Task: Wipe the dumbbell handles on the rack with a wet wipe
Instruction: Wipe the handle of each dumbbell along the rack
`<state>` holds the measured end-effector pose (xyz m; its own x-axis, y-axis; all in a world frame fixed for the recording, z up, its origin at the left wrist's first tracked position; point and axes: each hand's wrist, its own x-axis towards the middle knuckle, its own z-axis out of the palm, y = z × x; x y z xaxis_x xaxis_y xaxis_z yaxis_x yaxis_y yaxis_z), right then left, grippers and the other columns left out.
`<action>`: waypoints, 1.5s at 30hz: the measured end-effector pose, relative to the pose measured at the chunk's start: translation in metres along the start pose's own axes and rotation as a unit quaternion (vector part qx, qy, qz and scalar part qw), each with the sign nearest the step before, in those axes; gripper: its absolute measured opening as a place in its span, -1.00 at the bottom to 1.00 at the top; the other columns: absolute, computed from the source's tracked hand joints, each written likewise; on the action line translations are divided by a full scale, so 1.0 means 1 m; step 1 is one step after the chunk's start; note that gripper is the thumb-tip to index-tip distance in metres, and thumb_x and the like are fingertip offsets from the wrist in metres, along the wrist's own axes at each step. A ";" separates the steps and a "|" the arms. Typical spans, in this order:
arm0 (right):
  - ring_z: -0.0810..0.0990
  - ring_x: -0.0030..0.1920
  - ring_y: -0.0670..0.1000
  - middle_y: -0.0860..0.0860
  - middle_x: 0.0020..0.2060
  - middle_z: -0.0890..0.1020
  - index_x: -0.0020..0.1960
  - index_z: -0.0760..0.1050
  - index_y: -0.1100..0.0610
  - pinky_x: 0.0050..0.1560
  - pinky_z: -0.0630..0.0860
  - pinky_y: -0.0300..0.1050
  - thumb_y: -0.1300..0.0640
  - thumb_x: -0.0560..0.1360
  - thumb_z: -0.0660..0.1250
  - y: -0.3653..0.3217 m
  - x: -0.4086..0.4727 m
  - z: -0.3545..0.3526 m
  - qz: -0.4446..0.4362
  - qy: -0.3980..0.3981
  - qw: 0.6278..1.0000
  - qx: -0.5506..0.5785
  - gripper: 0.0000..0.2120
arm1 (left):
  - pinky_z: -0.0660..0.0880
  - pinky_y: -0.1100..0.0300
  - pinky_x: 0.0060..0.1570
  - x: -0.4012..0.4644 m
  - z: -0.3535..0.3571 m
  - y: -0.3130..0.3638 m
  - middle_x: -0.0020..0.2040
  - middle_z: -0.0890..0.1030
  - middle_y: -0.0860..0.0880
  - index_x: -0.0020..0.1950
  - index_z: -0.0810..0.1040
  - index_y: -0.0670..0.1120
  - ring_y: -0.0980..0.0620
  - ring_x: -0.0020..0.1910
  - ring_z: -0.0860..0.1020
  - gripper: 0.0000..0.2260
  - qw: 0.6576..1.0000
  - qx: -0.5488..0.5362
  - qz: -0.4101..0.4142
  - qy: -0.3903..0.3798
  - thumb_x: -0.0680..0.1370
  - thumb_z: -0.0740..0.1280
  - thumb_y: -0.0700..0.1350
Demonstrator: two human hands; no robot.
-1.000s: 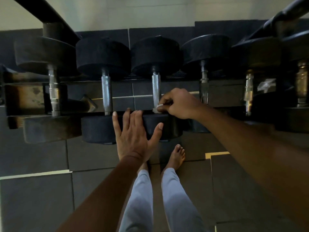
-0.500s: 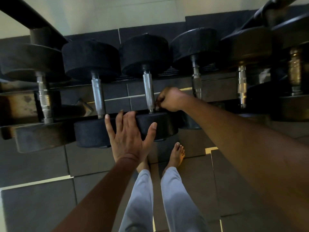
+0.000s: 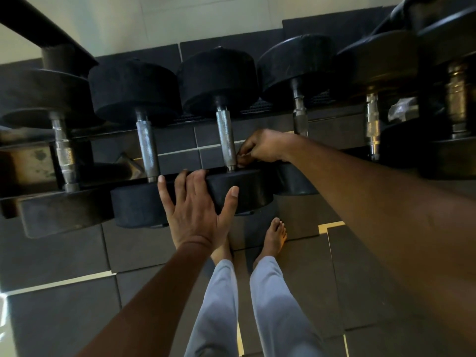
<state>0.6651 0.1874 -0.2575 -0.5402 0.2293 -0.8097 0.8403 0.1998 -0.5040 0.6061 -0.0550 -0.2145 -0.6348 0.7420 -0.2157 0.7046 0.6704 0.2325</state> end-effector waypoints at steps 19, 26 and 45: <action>0.56 -0.24 -0.30 -0.37 -0.35 0.58 -0.01 0.77 -0.19 -0.21 0.44 -0.24 -0.21 0.39 0.64 -0.017 -0.026 0.009 -0.179 0.122 0.969 -0.121 -0.77 | -0.19 -0.23 0.68 0.000 0.000 0.001 0.24 0.60 -0.07 0.38 0.49 -0.12 -0.15 0.47 0.41 -0.32 1.000 -0.003 -0.001 0.005 0.65 0.00 0.41; 0.71 -0.08 -0.11 -0.15 -0.09 0.77 0.06 0.76 -0.12 -0.04 0.61 -0.08 -0.21 0.52 0.53 -0.027 -0.024 0.012 -0.230 0.239 0.928 -0.168 -0.78 | -0.21 -0.19 0.68 0.001 0.003 -0.002 0.25 0.60 -0.05 0.39 0.49 -0.11 -0.13 0.48 0.41 -0.26 1.000 -0.004 0.002 0.009 0.65 -0.09 0.45; 0.68 -0.08 -0.06 -0.18 -0.21 0.69 0.31 0.65 -0.28 0.02 0.60 -0.09 -0.41 0.58 0.32 -0.050 -0.006 -0.007 -0.169 0.328 0.916 -0.161 -0.60 | -0.21 -0.17 0.69 0.001 0.005 -0.004 0.24 0.59 -0.05 0.36 0.50 -0.10 -0.12 0.45 0.43 -0.29 1.000 -0.019 0.011 0.020 0.66 -0.07 0.44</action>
<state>0.6261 0.1828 -0.2252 -0.7674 0.6036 -0.2163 0.6195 0.6110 -0.4928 0.6043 -0.0570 -0.2207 -0.6316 0.7559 -0.1722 0.7068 0.6527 0.2728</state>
